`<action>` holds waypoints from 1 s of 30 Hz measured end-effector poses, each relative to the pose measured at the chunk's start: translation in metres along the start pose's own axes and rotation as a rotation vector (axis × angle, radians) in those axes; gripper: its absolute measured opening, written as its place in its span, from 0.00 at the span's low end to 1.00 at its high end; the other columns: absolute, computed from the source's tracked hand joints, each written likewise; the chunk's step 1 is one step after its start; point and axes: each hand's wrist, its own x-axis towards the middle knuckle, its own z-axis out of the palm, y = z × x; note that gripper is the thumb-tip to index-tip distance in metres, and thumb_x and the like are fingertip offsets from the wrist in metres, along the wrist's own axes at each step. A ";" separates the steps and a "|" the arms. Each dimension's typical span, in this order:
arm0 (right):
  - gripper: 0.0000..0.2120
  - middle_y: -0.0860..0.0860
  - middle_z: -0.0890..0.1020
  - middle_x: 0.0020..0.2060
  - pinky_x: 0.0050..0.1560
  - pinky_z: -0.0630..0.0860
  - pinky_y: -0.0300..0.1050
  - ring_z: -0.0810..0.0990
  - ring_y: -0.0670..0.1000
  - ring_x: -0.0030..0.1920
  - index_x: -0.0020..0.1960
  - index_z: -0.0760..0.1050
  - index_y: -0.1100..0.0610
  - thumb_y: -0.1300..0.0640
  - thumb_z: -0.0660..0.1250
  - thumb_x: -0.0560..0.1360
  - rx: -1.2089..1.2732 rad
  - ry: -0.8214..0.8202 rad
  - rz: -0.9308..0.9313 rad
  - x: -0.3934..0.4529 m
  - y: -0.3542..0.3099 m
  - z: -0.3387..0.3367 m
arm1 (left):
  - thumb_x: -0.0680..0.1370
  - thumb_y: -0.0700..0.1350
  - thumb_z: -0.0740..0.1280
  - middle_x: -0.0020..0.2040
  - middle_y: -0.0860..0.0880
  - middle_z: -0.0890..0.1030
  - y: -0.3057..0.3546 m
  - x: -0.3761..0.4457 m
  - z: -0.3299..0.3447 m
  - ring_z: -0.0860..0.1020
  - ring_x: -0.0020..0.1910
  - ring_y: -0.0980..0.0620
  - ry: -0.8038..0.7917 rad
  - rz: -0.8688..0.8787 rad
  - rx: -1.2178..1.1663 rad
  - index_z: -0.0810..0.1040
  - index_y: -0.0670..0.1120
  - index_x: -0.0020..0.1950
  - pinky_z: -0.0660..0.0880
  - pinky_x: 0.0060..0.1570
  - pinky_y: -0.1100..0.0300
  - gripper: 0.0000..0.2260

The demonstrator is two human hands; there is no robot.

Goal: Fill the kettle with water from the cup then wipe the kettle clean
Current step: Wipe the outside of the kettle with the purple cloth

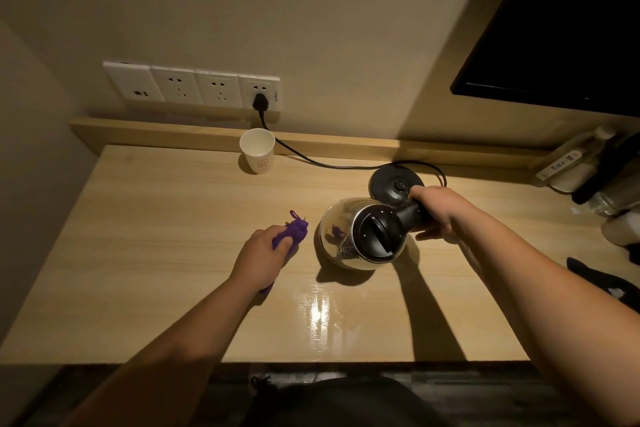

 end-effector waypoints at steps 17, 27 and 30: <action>0.30 0.57 0.81 0.46 0.48 0.75 0.53 0.80 0.57 0.47 0.53 0.77 0.58 0.33 0.51 0.80 -0.371 -0.047 0.028 -0.004 0.040 -0.038 | 0.82 0.50 0.60 0.49 0.53 0.80 0.026 0.005 -0.007 0.76 0.46 0.55 0.000 -0.026 -0.131 0.76 0.53 0.59 0.71 0.42 0.60 0.08; 0.25 0.49 0.77 0.47 0.41 0.70 0.46 0.77 0.53 0.47 0.56 0.66 0.51 0.52 0.79 0.68 -0.886 -0.085 -0.485 0.000 0.033 -0.015 | 0.82 0.50 0.60 0.48 0.54 0.80 0.041 0.009 -0.007 0.77 0.46 0.55 -0.006 -0.027 -0.173 0.75 0.55 0.58 0.73 0.44 0.58 0.07; 0.20 0.50 0.78 0.44 0.39 0.72 0.45 0.77 0.52 0.44 0.53 0.69 0.53 0.58 0.77 0.68 -0.818 -0.074 -0.447 0.003 0.034 -0.015 | 0.82 0.50 0.60 0.48 0.55 0.80 0.048 0.009 -0.005 0.77 0.45 0.56 -0.009 -0.017 -0.187 0.75 0.54 0.58 0.72 0.42 0.60 0.07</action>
